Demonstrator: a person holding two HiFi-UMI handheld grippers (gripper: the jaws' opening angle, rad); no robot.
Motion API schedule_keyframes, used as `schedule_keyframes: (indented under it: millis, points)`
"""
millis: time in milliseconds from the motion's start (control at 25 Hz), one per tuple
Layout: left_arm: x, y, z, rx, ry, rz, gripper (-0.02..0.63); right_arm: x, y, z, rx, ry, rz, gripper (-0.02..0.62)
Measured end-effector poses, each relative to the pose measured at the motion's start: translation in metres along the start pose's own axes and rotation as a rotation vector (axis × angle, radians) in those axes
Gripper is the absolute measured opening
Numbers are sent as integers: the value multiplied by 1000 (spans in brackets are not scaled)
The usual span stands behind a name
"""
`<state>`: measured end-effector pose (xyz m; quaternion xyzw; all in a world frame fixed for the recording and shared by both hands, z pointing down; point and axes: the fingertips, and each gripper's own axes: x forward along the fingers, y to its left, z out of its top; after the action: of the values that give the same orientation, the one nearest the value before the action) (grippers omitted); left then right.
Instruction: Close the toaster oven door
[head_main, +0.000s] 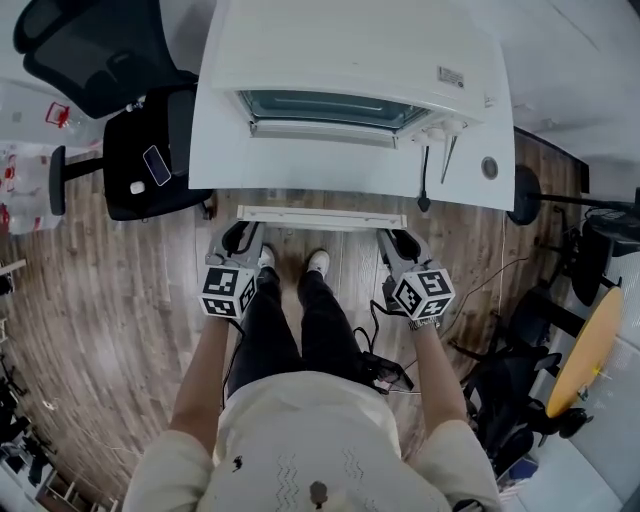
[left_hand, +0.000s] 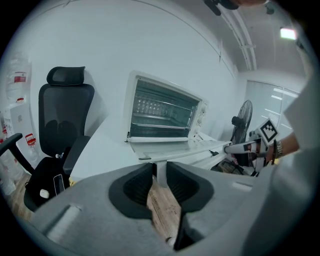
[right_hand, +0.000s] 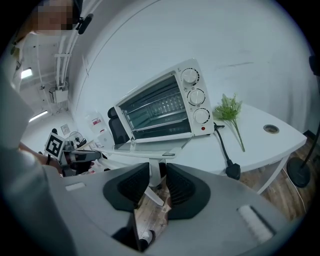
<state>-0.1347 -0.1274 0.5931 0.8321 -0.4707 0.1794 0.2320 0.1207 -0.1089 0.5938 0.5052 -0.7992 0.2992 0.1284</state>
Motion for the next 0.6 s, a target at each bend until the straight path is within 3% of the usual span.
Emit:
schedule_keyframes:
  millis: [600]
  points:
    - [-4,0,22,-11,3,0,91,-3,4,21,10,19,14,121]
